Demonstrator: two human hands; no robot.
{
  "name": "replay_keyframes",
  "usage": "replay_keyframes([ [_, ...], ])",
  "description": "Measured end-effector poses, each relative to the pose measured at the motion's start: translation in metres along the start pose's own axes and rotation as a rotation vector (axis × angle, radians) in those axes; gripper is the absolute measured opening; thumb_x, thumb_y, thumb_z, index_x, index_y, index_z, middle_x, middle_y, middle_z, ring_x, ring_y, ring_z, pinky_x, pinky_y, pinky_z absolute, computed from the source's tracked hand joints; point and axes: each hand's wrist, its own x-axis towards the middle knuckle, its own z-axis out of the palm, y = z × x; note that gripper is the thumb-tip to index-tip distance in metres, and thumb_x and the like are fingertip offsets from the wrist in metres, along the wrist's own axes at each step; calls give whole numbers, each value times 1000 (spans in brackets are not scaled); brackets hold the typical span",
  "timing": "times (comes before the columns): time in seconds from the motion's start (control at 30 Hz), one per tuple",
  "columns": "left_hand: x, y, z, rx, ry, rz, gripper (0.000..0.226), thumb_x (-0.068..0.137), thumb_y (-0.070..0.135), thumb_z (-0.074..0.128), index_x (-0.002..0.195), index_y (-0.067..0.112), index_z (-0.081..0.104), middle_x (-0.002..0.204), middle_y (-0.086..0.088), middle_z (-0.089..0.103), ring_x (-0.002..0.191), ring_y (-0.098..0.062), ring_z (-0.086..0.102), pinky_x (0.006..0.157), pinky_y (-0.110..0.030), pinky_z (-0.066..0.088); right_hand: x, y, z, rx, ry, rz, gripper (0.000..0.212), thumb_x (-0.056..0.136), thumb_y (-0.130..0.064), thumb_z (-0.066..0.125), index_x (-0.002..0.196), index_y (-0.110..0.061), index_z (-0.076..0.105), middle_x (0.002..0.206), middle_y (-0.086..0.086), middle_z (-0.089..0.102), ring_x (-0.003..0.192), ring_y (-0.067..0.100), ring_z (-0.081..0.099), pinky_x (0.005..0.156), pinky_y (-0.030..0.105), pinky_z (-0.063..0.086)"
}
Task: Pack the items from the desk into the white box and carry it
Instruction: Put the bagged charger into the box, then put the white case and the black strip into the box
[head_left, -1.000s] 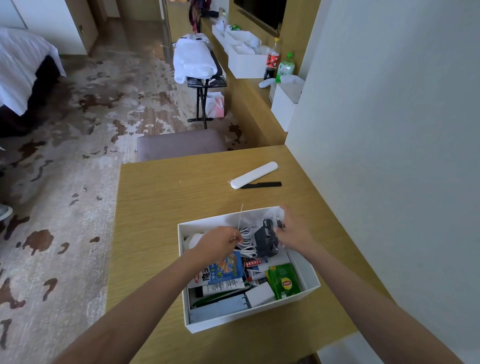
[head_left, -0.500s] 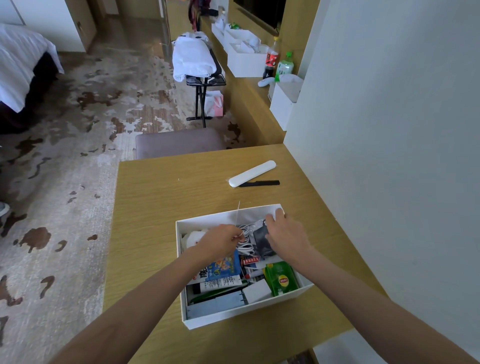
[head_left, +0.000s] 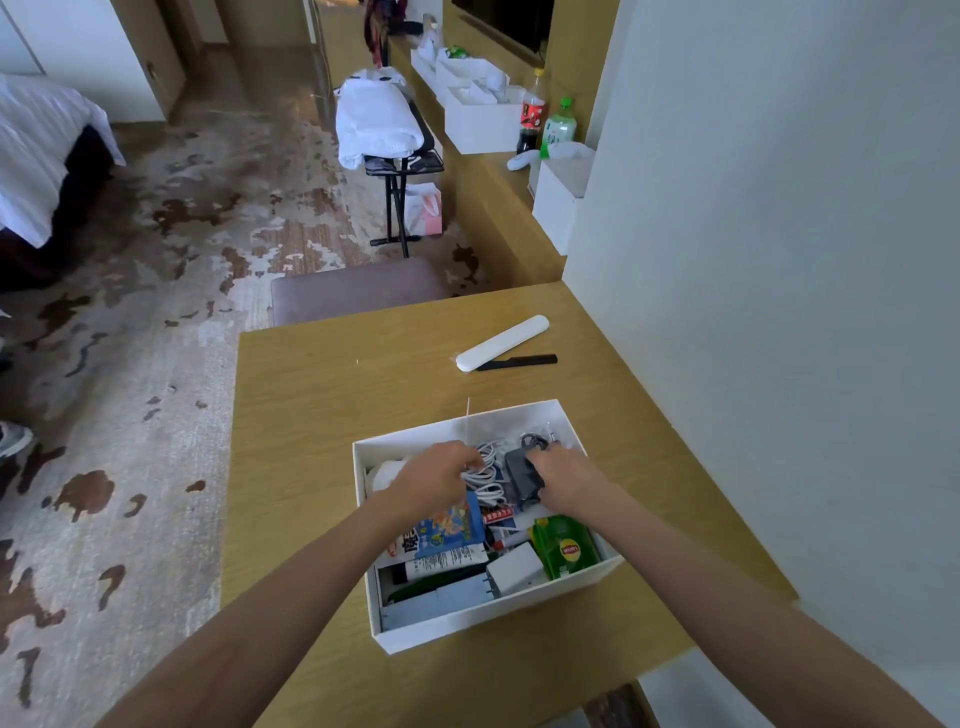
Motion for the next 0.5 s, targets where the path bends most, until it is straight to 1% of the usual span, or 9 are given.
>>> replay_keyframes([
  [0.1, 4, 6, -13, -26, 145, 30, 47, 77, -9, 47, 109, 19, 65, 119, -1, 63, 105, -16, 58, 83, -30, 49, -1, 11, -15, 198, 22, -22, 21, 88, -15, 57, 108, -10, 55, 112, 13, 60, 102, 29, 59, 75, 33, 47],
  [0.13, 6, 8, -19, -43, 202, 35, 45, 78, -9, 45, 106, 20, 66, 117, 1, 63, 101, -14, 59, 81, -29, 50, -2, 15, -21, 264, 55, -31, 25, 89, -18, 57, 114, -10, 56, 115, 11, 60, 102, 26, 59, 75, 31, 47],
  [0.23, 16, 15, -36, -71, 337, 85, 36, 85, -4, 41, 99, 17, 67, 111, 2, 66, 93, -11, 61, 79, -30, 54, -3, 28, -40, 457, 179, -11, 39, 92, -29, 55, 130, -18, 53, 128, 3, 57, 111, 21, 55, 88, 30, 45],
  [0.27, 22, 19, -41, -84, 375, 90, 34, 86, -2, 42, 97, 16, 68, 104, 2, 68, 85, -9, 62, 73, -28, 54, -2, 34, -47, 509, 220, 2, 39, 93, -31, 55, 131, -20, 54, 129, 1, 57, 113, 19, 55, 90, 28, 44],
  [0.3, 29, 23, -44, -124, 409, 70, 32, 86, -1, 43, 95, 16, 68, 93, 2, 68, 71, -4, 60, 63, -23, 52, 1, 41, -53, 544, 260, 8, 37, 94, -31, 54, 129, -19, 55, 127, 0, 58, 112, 17, 55, 89, 27, 43],
  [0.37, 49, 30, -49, -311, 444, -27, 31, 85, -1, 44, 88, 18, 69, 73, 4, 65, 45, 0, 47, 43, -16, 39, 10, 55, -63, 603, 339, 18, 27, 95, -25, 54, 119, -15, 60, 116, 0, 63, 102, 16, 59, 85, 26, 47],
  [0.4, 61, 33, -52, -411, 449, -83, 32, 85, -1, 46, 85, 19, 69, 71, 4, 64, 41, -1, 44, 39, -16, 36, 16, 62, -66, 624, 376, 27, 20, 94, -22, 54, 111, -15, 62, 107, 1, 65, 95, 15, 60, 81, 25, 49],
  [0.47, 85, 34, -57, -537, 430, -156, 33, 84, -1, 47, 82, 22, 69, 77, 4, 66, 46, -4, 48, 40, -16, 37, 31, 78, -70, 635, 404, 43, 12, 95, -17, 53, 102, -15, 62, 97, -1, 64, 87, 12, 59, 74, 22, 46],
  [0.5, 98, 33, -58, -567, 399, -172, 33, 85, 0, 47, 81, 24, 69, 83, 5, 67, 54, -6, 53, 44, -17, 42, 41, 85, -70, 638, 396, 51, 14, 95, -17, 52, 104, -14, 63, 99, -1, 64, 88, 11, 59, 75, 21, 46],
])
